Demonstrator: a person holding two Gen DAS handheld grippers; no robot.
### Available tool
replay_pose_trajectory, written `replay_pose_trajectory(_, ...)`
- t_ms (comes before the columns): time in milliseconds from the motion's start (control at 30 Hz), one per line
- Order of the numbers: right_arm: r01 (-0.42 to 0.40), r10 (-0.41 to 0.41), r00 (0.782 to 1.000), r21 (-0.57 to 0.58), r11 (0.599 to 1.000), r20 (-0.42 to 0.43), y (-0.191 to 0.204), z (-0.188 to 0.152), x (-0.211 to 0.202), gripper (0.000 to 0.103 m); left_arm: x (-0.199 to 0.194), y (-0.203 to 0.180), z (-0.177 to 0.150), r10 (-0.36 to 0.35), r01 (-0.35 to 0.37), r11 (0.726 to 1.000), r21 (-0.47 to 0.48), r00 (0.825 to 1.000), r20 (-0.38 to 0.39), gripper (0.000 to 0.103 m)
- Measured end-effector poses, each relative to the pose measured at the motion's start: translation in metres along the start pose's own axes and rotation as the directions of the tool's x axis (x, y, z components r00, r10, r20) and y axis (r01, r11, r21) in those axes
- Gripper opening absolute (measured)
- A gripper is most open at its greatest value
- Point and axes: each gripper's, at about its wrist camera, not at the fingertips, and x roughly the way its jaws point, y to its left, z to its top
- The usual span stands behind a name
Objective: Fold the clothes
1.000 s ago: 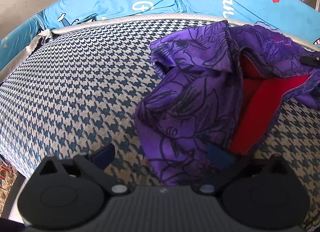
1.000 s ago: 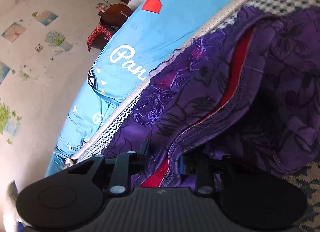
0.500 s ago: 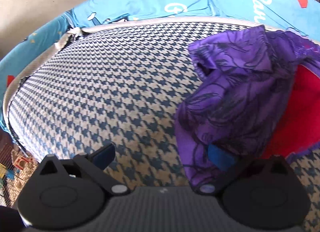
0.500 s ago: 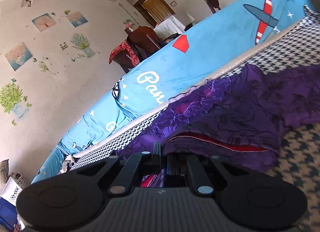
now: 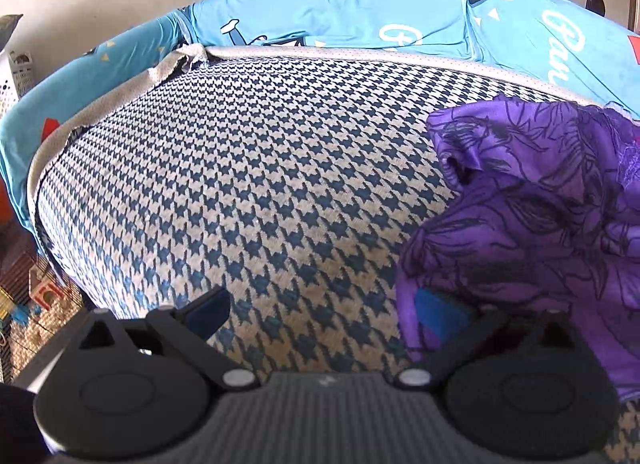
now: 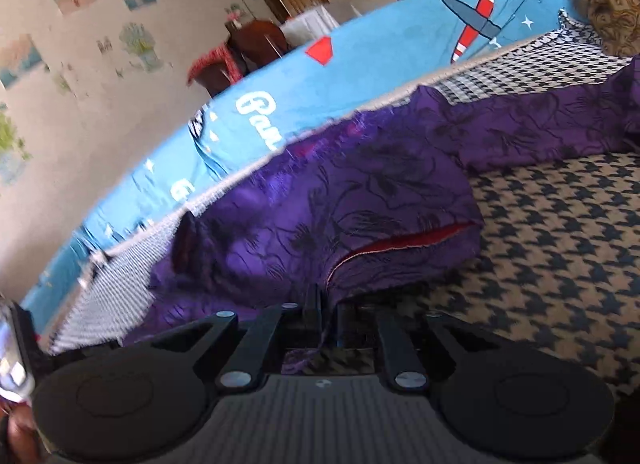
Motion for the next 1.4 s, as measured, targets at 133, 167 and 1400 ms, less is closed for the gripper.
replay_pose_trajectory(133,0.033,-0.032,0.996,0.002,0.999,-0.088,-0.004,-0.019,0.003,0.012,-0.004,-0.001,-0.003,-0.020,0.020,1.000,0.008,1.000,0.001,0.103)
replay_pose_trajectory(167,0.038,-0.039,0.995,-0.011,0.999,-0.093,-0.003,-0.022,0.002,0.012,-0.005,-0.002,-0.004,-0.023,0.023,1.000,0.010,1.000,0.001,0.103)
replay_pose_trajectory(1400,-0.420,0.273,0.905,-0.590,0.689,-0.326,0.215,-0.086,0.076,0.036,-0.036,0.045,0.035,-0.073,0.076,0.992,-0.097,0.997,0.034,0.103)
